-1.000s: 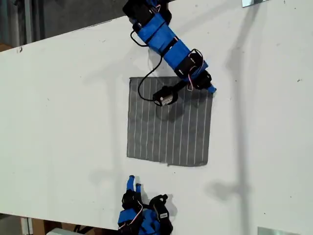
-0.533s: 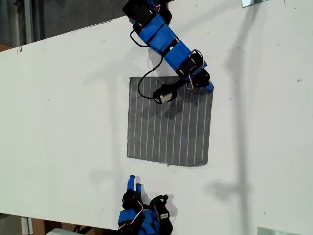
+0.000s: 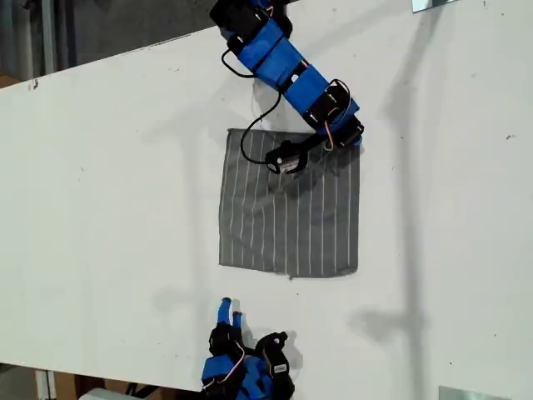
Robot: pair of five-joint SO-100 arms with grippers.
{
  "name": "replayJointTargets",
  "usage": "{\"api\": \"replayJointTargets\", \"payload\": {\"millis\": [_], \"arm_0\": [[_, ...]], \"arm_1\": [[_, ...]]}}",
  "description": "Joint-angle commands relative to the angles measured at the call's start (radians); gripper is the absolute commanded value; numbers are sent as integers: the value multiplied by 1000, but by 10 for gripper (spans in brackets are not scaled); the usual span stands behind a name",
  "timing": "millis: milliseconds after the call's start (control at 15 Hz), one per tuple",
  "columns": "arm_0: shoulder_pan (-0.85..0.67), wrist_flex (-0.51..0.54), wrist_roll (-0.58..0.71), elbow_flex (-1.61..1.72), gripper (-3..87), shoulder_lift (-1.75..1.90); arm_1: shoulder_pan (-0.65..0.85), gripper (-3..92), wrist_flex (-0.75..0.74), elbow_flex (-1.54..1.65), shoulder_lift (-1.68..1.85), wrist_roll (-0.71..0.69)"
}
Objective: Grasp corners of a square towel and fold twice.
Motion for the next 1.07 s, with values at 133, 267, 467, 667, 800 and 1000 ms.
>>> {"api": "replayJointTargets", "payload": {"millis": [133, 267, 467, 667, 800, 1000], "arm_0": [[238, -35, -149, -58, 209, 9], [368, -26, -221, -158, 204, -6], [686, -252, -396, -216, 213, -227], [873, -417, -503, -560, 217, -1035], [940, -433, -541, -761, 220, -1365], [988, -494, -586, -950, 223, -1694]], "arm_1": [[2, -1, 0, 6, -2, -8], [15, -1, 0, 6, -2, -12], [35, -1, 9, 0, -2, -31], [34, -1, 20, -6, 0, -31], [29, -1, 25, -6, 0, -26], [29, -1, 23, -6, -2, -29]]}}
